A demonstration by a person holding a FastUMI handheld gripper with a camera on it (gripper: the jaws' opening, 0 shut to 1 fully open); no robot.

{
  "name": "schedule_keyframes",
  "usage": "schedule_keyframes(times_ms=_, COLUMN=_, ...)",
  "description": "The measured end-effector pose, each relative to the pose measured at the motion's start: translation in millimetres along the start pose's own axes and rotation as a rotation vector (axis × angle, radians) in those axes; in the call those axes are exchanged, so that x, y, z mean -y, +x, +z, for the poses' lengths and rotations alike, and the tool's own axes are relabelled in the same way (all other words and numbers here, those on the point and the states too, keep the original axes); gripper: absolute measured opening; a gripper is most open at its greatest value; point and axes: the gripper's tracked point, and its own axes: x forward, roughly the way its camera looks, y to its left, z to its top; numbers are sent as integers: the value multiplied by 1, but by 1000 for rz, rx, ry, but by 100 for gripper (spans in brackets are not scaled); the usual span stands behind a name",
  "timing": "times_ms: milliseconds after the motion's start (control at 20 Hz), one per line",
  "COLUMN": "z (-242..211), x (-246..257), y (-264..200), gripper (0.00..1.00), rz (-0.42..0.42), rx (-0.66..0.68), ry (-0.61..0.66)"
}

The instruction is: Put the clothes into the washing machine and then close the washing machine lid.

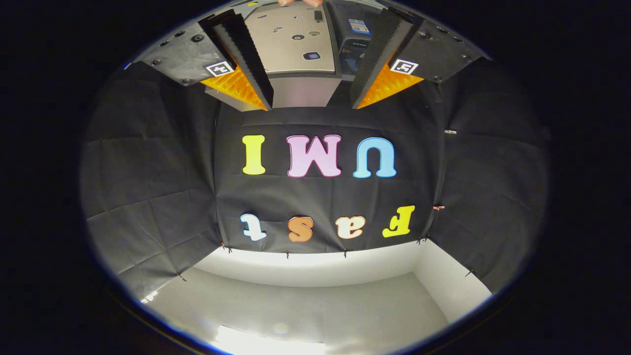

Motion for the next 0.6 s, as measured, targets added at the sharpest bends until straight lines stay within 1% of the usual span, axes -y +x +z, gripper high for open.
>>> schedule_keyframes(times_ms=600, z=-4, x=-4, y=-1, gripper=99, rz=12, rx=-14, ry=-15)
